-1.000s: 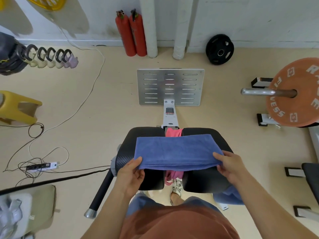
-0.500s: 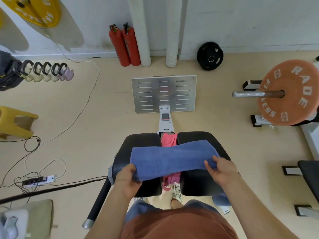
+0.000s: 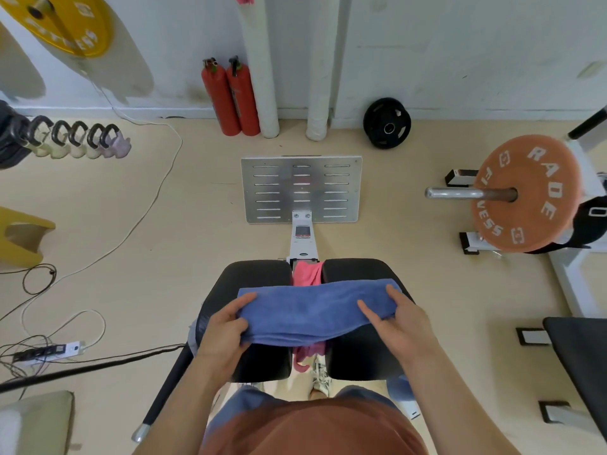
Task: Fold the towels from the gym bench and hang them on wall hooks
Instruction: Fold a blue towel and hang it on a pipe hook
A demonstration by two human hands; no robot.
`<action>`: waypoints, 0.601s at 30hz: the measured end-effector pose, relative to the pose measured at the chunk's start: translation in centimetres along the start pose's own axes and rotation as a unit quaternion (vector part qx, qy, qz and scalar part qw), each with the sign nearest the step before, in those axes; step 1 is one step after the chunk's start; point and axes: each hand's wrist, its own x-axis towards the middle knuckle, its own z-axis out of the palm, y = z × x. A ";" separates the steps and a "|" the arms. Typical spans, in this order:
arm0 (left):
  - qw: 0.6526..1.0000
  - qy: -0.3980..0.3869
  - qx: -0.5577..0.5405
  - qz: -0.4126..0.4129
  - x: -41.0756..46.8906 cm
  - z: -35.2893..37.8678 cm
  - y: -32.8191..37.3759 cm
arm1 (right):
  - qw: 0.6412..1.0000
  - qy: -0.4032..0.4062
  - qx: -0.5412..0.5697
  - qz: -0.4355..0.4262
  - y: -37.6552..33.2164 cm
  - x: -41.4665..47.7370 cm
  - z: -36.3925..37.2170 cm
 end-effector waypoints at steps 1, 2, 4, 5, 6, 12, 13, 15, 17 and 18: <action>0.998 -0.019 0.043 0.042 -0.3 0.3 1.3 | 0.996 -0.013 -0.080 -0.043 -0.3 -0.2 0.9; 0.991 -0.052 0.091 0.084 -0.8 0.7 2.8 | 0.984 -0.023 -0.152 -0.086 -0.6 -0.6 1.9; 0.968 -0.138 0.155 0.140 -1.7 1.7 5.7 | 0.943 -0.063 -0.278 -0.172 -1.4 -1.9 4.5; 0.955 -0.183 0.176 0.153 -2.0 2.4 7.0 | 0.913 -0.093 -0.333 -0.218 -1.8 -2.7 5.8; 0.940 -0.215 0.201 0.172 -2.5 3.2 8.2 | 0.883 -0.129 -0.371 -0.258 -2.2 -3.8 7.2; 0.813 -0.027 0.395 0.427 -5.1 6.1 13.2 | 0.826 -0.236 -0.390 -0.333 -3.8 -8.2 10.7; 0.797 -0.015 0.403 0.449 -5.4 6.0 13.6 | 0.821 -0.222 -0.397 -0.345 -4.0 -8.5 10.7; 0.766 -0.026 0.429 0.478 -5.6 5.6 14.1 | 0.804 -0.190 -0.419 -0.377 -4.4 -9.2 10.8; 0.715 -0.026 0.470 0.517 -5.8 5.4 14.5 | 0.796 -0.192 -0.425 -0.386 -4.9 -9.9 10.9; 0.697 -0.028 0.481 0.531 -5.8 5.3 14.8 | 0.798 -0.206 -0.420 -0.380 -5.2 -10.2 10.9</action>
